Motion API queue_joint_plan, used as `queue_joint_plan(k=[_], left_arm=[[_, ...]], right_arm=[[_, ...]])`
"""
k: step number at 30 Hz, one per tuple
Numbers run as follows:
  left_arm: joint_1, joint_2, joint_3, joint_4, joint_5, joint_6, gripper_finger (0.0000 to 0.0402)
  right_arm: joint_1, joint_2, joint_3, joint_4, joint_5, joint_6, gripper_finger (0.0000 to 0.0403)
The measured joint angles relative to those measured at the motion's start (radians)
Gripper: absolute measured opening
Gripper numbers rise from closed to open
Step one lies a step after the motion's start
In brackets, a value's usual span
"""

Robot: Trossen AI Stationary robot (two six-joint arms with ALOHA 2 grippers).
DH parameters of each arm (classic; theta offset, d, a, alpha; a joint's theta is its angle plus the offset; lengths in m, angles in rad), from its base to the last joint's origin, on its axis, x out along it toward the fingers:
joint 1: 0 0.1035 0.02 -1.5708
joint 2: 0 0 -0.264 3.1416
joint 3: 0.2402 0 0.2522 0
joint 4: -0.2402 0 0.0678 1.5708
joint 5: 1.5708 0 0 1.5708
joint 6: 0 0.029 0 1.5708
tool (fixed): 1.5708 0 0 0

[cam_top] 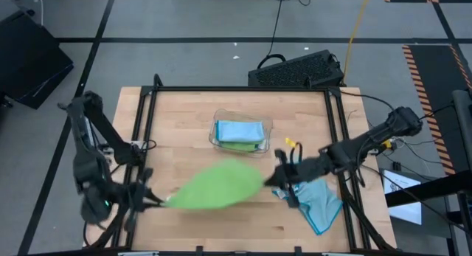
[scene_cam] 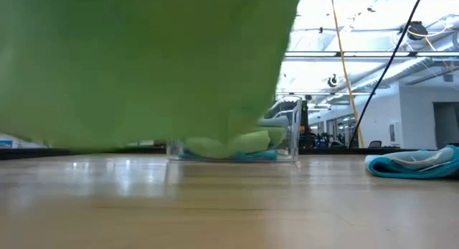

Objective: Fold microfiber towels
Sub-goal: Fold the green microfiber cloth

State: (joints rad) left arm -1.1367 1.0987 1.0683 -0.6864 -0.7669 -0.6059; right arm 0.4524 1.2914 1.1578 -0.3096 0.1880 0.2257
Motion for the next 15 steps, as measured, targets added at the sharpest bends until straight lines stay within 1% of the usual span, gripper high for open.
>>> queue_joint_plan(k=[3,5,7,11,15], left_arm=[[-0.028,0.096,-0.001,-0.029,0.06,-0.11,0.0005],[-0.051,0.167,-0.001,0.022,0.12,-0.148,0.0009],[-0.071,0.237,-0.002,0.114,0.157,-0.155,0.0009],[-0.083,0.355,-0.002,0.312,0.176,-0.149,0.0004],[-0.082,0.439,-0.002,0.398,0.173,-0.19,0.0009]], right_arm=[[0.059,0.002,-0.099,0.125,-0.045,0.085,0.0006],[0.095,0.001,-0.173,0.238,-0.085,0.146,0.0006],[0.124,0.001,-0.258,0.366,-0.115,0.193,0.0006],[0.168,0.001,-0.41,0.62,-0.114,0.269,0.0006],[0.187,0.001,-0.529,0.802,-0.102,0.313,0.0006]])
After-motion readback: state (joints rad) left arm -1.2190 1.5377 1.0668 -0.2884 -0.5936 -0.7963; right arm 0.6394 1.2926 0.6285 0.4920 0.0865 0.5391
